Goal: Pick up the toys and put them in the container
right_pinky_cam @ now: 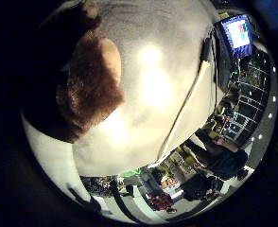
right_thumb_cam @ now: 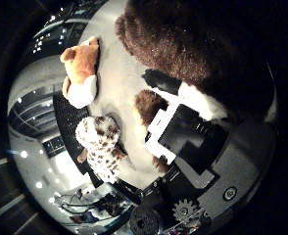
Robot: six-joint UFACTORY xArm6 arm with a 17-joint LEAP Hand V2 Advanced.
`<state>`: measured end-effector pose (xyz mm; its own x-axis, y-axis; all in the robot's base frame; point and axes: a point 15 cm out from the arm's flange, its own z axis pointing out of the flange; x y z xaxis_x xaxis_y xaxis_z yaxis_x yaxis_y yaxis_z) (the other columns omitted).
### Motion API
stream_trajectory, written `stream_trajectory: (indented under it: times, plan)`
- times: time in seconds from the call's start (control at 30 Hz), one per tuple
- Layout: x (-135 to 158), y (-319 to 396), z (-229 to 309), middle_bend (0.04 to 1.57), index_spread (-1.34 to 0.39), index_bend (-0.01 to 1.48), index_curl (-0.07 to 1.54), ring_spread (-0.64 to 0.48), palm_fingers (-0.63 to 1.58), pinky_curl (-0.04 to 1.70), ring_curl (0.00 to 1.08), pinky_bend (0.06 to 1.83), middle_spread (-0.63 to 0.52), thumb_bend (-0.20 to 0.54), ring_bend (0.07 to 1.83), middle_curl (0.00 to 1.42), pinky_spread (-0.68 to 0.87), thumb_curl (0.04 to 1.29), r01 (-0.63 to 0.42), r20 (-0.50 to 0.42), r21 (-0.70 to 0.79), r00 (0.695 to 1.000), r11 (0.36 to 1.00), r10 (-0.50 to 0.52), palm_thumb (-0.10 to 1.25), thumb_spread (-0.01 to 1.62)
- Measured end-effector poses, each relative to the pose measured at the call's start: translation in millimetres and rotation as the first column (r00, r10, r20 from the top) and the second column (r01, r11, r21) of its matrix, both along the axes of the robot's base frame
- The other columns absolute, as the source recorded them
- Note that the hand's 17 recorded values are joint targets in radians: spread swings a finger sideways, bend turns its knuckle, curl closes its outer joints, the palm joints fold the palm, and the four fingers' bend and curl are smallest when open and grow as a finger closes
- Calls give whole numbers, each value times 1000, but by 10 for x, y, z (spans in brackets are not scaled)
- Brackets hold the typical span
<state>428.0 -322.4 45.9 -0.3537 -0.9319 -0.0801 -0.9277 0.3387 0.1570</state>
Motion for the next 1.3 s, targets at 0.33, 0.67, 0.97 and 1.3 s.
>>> stream_trajectory:
  times: [0.33, 0.67, 0.97, 1.3]
  plan:
    - [-134, -39, 656, 1232, -265, 1023, 705, -166, 1238, 609, 562, 1322, -112, -15, 1379, 643, -220, 650, 22, 5, 2, 1000, 1000, -22, 1083, 566]
    - [-177, 235, 1961, 1295, -252, 1068, 730, -162, 1190, 725, 566, 1305, -102, -20, 1432, 633, -182, 764, -8, 92, -42, 996, 999, 12, 1069, 474]
    - [33, 1618, 3028, 1316, -251, 1078, 738, -160, 1187, 845, 558, 1233, -103, -21, 1442, 616, -170, 837, -196, 215, 6, 958, 981, 190, 1055, 468]
    - [158, 3767, 3429, 1325, -249, 1079, 737, -161, 1188, 948, 557, 1168, -102, -22, 1451, 608, -179, 870, -454, 281, 52, 861, 890, 423, 1045, 467]
